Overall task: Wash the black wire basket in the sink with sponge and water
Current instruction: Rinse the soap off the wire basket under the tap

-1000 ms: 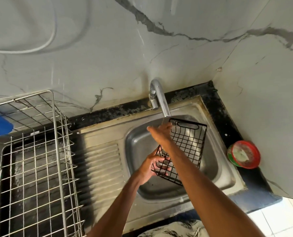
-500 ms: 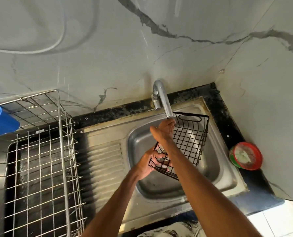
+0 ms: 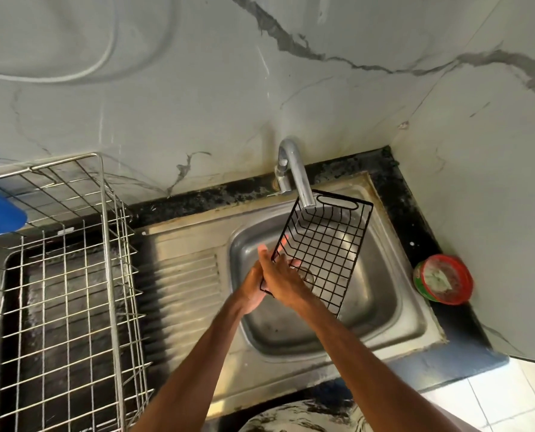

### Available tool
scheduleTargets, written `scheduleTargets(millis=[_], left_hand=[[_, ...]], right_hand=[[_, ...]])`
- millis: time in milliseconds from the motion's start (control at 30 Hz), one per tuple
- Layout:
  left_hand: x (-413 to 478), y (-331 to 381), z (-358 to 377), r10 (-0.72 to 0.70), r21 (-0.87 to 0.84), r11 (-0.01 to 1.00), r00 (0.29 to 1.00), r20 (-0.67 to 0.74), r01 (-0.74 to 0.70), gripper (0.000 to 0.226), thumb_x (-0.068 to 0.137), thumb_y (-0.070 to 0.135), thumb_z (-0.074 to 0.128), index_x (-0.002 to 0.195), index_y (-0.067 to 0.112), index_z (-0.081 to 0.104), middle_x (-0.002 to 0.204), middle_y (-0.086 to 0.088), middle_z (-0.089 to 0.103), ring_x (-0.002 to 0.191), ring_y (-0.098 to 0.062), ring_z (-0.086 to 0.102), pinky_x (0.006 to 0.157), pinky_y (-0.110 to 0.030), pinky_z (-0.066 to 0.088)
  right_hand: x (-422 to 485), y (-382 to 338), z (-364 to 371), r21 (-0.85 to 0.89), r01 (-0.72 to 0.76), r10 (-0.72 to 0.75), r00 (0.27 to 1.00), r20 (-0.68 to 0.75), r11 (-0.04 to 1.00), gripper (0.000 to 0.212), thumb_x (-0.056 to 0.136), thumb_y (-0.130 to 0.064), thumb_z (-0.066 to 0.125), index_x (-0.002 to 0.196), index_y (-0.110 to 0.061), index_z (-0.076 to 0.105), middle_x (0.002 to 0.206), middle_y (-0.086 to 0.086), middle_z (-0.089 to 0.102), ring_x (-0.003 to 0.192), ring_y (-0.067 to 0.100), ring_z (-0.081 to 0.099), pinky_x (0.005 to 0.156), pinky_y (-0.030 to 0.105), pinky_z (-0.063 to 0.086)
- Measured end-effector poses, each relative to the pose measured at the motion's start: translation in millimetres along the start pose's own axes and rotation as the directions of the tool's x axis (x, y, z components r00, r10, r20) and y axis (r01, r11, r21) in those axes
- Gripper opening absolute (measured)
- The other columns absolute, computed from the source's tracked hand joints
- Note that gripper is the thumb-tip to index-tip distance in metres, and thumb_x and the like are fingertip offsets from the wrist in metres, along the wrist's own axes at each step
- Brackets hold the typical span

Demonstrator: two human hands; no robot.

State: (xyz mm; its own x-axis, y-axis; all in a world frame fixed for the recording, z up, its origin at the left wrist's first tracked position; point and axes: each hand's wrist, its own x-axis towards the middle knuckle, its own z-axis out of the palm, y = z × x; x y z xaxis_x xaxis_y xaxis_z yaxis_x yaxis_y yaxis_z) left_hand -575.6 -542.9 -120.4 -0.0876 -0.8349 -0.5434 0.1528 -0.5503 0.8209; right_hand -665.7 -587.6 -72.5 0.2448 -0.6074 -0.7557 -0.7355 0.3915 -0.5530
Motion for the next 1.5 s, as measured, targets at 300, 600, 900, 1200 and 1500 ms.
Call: scheduleTargets(millis=[300,600,900,1200,1500], left_hand=[[20,7,3,-0.073,0.011,0.997,0.997,0.037,0.073,0.053,0.106,0.035,0.035,0.157,0.025,0.040,0.109,-0.014,0.074,0.083,-0.011,0.074,0.069,-0.033,0.057],[60,28,-40,-0.278,-0.039,0.955,0.932,0.234,0.295,0.062,0.080,0.016,0.068,0.137,-0.003,0.051,0.134,-0.028,0.064,0.110,-0.043,0.066,0.085,-0.043,0.060],[67,44,-75,-0.319,-0.076,0.886,0.720,0.616,0.458,0.069,0.091,0.024,0.053,0.158,0.030,0.039,0.154,-0.036,0.040,0.116,-0.046,0.066,0.092,-0.053,0.060],[52,12,-79,-0.236,-0.546,0.819,0.971,-0.040,0.176,0.086,0.097,0.067,0.043,0.147,-0.002,0.051,0.151,-0.029,0.049,0.124,-0.041,0.062,0.087,-0.049,0.060],[39,8,-95,-0.263,-0.571,0.807,0.957,-0.121,0.150,0.056,0.095,0.057,0.059,0.132,0.015,0.063,0.118,-0.010,0.069,0.082,-0.023,0.070,0.075,-0.038,0.058]], right_hand=[[-36,14,-59,-0.084,0.269,-0.266,0.963,0.048,0.959,0.057,0.094,-0.066,0.048,0.106,-0.016,0.073,0.097,0.006,0.077,0.087,0.020,0.074,0.081,0.044,0.061],[50,19,-210,-0.526,-0.008,-0.191,0.927,-0.323,0.851,0.082,0.075,-0.048,0.082,0.141,-0.011,0.049,0.135,0.011,0.057,0.124,0.031,0.055,0.102,0.040,0.048],[78,47,-209,0.225,-0.157,0.029,0.873,0.486,0.962,0.044,0.099,-0.035,0.060,0.141,-0.023,0.053,0.134,0.027,0.061,0.121,0.048,0.060,0.100,0.058,0.049],[80,39,-182,0.376,-0.107,0.021,0.974,0.227,0.921,0.035,0.078,-0.025,0.065,0.109,-0.009,0.059,0.123,0.016,0.070,0.105,0.042,0.068,0.094,0.063,0.050],[67,22,-173,0.385,-0.139,0.084,0.984,0.156,0.913,0.050,0.075,-0.033,0.057,0.117,-0.008,0.072,0.125,0.019,0.067,0.112,0.037,0.066,0.084,0.055,0.056]])
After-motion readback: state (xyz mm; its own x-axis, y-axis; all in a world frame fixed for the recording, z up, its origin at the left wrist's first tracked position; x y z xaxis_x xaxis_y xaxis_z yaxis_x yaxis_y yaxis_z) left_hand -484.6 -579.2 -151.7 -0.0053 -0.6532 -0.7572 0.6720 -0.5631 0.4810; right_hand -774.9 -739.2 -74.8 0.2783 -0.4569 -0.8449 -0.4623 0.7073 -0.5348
